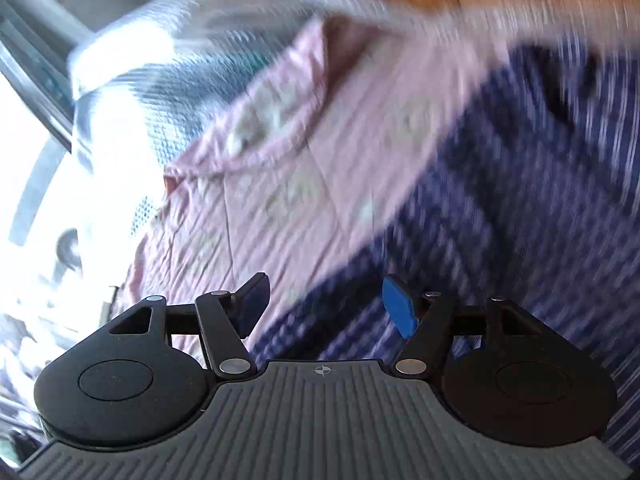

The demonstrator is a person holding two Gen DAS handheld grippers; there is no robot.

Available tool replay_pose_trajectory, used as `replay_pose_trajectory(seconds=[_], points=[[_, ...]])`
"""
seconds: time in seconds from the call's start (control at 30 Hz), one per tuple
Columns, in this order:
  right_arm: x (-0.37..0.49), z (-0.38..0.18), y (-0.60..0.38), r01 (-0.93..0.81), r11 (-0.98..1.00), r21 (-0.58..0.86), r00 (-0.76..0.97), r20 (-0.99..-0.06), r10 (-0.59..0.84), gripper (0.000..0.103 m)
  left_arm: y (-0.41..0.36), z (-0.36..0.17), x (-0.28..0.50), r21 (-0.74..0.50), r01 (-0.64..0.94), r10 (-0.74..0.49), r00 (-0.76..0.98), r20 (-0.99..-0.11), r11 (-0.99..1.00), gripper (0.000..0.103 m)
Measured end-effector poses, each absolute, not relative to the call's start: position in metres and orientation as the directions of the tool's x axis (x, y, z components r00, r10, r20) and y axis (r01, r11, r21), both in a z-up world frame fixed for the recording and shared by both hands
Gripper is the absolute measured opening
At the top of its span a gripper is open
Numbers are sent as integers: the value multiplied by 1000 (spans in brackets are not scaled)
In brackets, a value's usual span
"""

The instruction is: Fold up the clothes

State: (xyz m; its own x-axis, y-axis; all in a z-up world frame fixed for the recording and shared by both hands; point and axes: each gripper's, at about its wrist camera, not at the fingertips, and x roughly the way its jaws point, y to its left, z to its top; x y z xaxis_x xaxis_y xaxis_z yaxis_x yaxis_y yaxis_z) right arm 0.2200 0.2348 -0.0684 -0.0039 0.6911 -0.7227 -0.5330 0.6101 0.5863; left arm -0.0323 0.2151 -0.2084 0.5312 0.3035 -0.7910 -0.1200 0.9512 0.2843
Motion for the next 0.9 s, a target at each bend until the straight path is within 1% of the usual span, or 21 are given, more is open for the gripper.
replay_pose_trajectory(seconds=[0.07, 0.1, 0.13, 0.2, 0.23, 0.27, 0.3, 0.33, 0.37, 0.4, 0.43, 0.5, 0.53, 0.57, 0.63, 0.7, 0.77, 0.8, 0.83, 0.87, 0.9], points=[[226, -91, 227, -415, 631, 655, -27, -702, 711, 63, 216, -205, -37, 263, -121, 286, 539, -792, 957, 34], [230, -100, 222, -361, 636, 682, -20, -688, 726, 62, 215, -204, -39, 255, -119, 278, 544, -792, 960, 45], [233, -106, 218, -317, 634, 706, -3, -669, 743, 62, 212, -205, -39, 251, -113, 271, 549, -791, 961, 53], [240, -112, 214, -237, 630, 740, 46, -639, 768, 62, 206, -208, -39, 251, -102, 264, 557, -787, 963, 53], [242, -112, 215, -218, 637, 740, 74, -638, 767, 62, 204, -211, -36, 264, -100, 274, 558, -783, 959, 51], [245, -112, 216, -198, 643, 740, 102, -637, 764, 61, 202, -214, -34, 269, -103, 279, 564, -777, 958, 47], [246, -112, 217, -175, 653, 737, 133, -640, 757, 56, 202, -214, -31, 272, -108, 283, 567, -773, 956, 16], [247, -114, 218, -148, 661, 735, 156, -643, 750, 34, 201, -214, -28, 287, -112, 299, 558, -774, 951, 2], [247, -113, 218, -138, 676, 724, 175, -654, 736, 16, 200, -213, -26, 308, -111, 316, 558, -767, 945, 2], [247, -112, 218, -127, 690, 712, 193, -665, 722, 5, 195, -207, -29, 343, -97, 333, 580, -743, 934, 2], [246, -111, 217, -117, 703, 701, 212, -674, 708, 5, 188, -201, -35, 389, -72, 350, 604, -716, 919, 2], [241, -93, 205, -150, 700, 698, 248, -659, 710, 4, 168, -190, -50, 497, 17, 366, 654, -662, 868, 2], [237, -84, 197, -173, 699, 694, 263, -652, 711, 4, 159, -188, -56, 526, 62, 356, 667, -654, 848, 2], [235, -78, 190, -188, 709, 680, 269, -658, 703, 4, 151, -191, -61, 539, 108, 339, 670, -661, 836, 2], [233, -78, 176, -222, 758, 613, 267, -710, 652, 4, 135, -205, -64, 536, 185, 298, 663, -687, 824, 3], [236, -96, 174, -242, 797, 553, 243, -761, 602, 3, 123, -221, -64, 518, 249, 264, 637, -724, 818, 4], [241, -106, 174, -263, 775, 575, 220, -746, 628, 3, 115, -231, -67, 539, 289, 265, 633, -727, 791, 2], [243, -102, 175, -293, 780, 552, 216, -757, 617, 7, 116, -232, -68, 544, 291, 267, 634, -726, 787, 2], [243, -96, 173, -314, 785, 533, 219, -764, 607, 26, 120, -229, -69, 528, 289, 261, 623, -737, 799, 3], [244, -90, 172, -329, 782, 529, 214, -765, 607, 34, 124, -225, -69, 509, 286, 254, 612, -749, 812, 6], [245, -83, 171, -344, 776, 528, 198, -768, 610, 43, 129, -219, -70, 485, 279, 244, 599, -763, 829, 12]])
